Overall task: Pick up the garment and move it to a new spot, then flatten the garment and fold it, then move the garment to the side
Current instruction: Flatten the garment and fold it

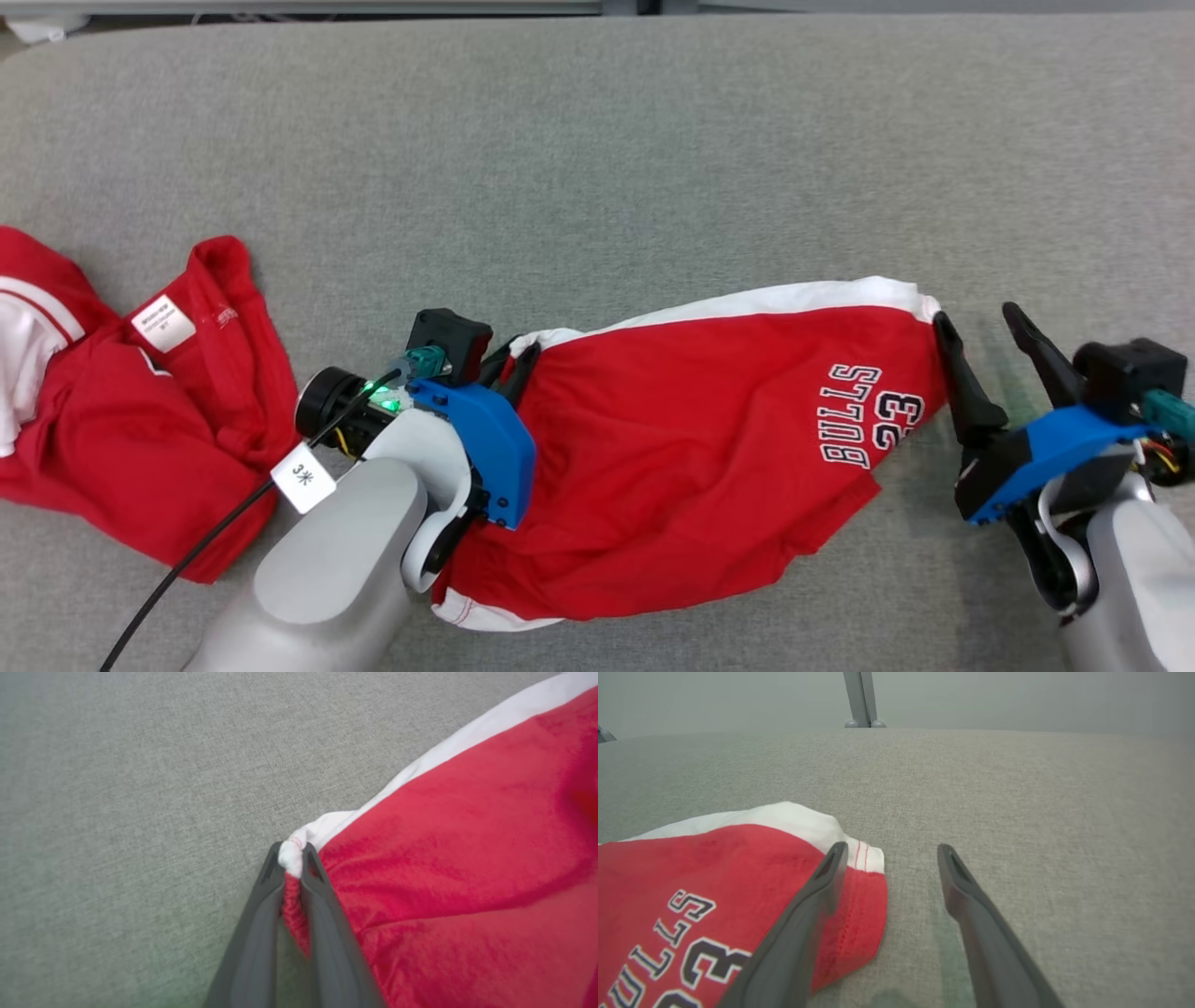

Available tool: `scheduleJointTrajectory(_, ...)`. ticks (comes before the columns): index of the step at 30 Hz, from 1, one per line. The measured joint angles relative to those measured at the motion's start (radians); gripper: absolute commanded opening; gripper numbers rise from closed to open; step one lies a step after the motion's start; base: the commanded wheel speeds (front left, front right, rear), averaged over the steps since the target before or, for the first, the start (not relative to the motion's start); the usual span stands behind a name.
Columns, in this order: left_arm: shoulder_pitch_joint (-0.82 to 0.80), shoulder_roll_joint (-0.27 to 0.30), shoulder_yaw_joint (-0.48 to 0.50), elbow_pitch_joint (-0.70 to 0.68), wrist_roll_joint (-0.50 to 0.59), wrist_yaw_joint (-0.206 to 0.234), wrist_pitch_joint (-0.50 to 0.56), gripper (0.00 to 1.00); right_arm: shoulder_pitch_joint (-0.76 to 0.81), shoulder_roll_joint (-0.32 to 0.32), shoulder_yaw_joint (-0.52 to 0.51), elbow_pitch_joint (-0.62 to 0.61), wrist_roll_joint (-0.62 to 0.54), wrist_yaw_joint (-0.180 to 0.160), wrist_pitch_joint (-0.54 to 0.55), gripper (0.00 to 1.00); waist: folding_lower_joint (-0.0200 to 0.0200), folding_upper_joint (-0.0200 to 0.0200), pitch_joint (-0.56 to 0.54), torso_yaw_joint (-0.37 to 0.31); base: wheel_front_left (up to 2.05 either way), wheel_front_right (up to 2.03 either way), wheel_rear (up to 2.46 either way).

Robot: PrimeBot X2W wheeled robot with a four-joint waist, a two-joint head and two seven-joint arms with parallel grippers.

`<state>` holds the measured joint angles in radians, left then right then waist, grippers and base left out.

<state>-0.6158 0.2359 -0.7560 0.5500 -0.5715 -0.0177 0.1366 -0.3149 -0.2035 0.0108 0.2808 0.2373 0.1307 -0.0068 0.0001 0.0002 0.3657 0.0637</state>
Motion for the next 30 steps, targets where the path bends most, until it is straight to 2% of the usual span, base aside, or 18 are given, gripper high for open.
scheduleJointTrajectory(6, -0.012, -0.019, -0.004, -0.01, 0.003, 0.001, -0.041, 0.0, -0.087, -0.043, 0.079, 0.139, 0.002, 0.0, 0.025, 1.0, 0.0, 0.0, 0.032, 0.039, 0.0, 0.0, 0.0)
scheduleJointTrajectory(7, -0.012, -0.019, -0.003, -0.01, 0.004, 0.002, -0.051, 0.0, -0.095, -0.048, 0.085, 0.156, 0.008, 0.0, 0.03, 0.56, 0.0, 0.0, 0.032, 0.044, 0.0, 0.0, 0.0)
scheduleJointTrajectory(8, -0.012, -0.019, -0.003, -0.01, 0.005, 0.007, -0.062, 0.0, -0.103, -0.053, 0.094, 0.17, 0.015, 0.0, 0.033, 0.22, 0.0, 0.0, 0.03, 0.047, 0.0, 0.0, 0.0)
scheduleJointTrajectory(9, -0.01, -0.017, 0.0, -0.01, 0.007, 0.011, -0.074, 0.0, -0.109, -0.056, 0.102, 0.18, 0.023, 0.0, 0.038, 0.0, 0.0, -0.0003, 0.027, 0.047, 0.0, 0.0, 0.0)
scheduleJointTrajectory(14, 0.013, -0.007, 0.027, -0.045, 0.007, 0.041, -0.152, 0.0, -0.111, -0.069, 0.135, 0.191, 0.061, 0.0, 0.018, 0.0, 0.0, -0.0003, -0.001, 0.041, 0.0, 0.0, 0.0)
scheduleJointTrajectory(21, 0.039, 0.036, 0.093, -0.15, -0.005, 0.095, -0.24, 0.0, -0.101, -0.08, 0.081, 0.089, 0.103, 0.001, -0.078, 0.0, -0.0001, -0.0002, -0.067, 0.024, 0.0, 0.0, 0.0)
scheduleJointTrajectory(26, 0.041, 0.073, 0.132, -0.282, 0.011, 0.137, -0.294, 0.0, -0.084, -0.086, 0.028, -0.052, 0.099, 0.001, -0.121, 0.0, -0.0002, -0.0003, -0.135, 0.007, 0.0, 0.0, 0.0)
scheduleJointTrajectory(30, 0.034, 0.115, 0.166, -0.427, 0.037, 0.175, -0.316, 0.0, -0.087, -0.101, -0.03, -0.23, 0.075, 0.002, -0.117, 0.0, -0.0003, -0.0003, -0.187, -0.015, 0.0, 0.0, 0.0)
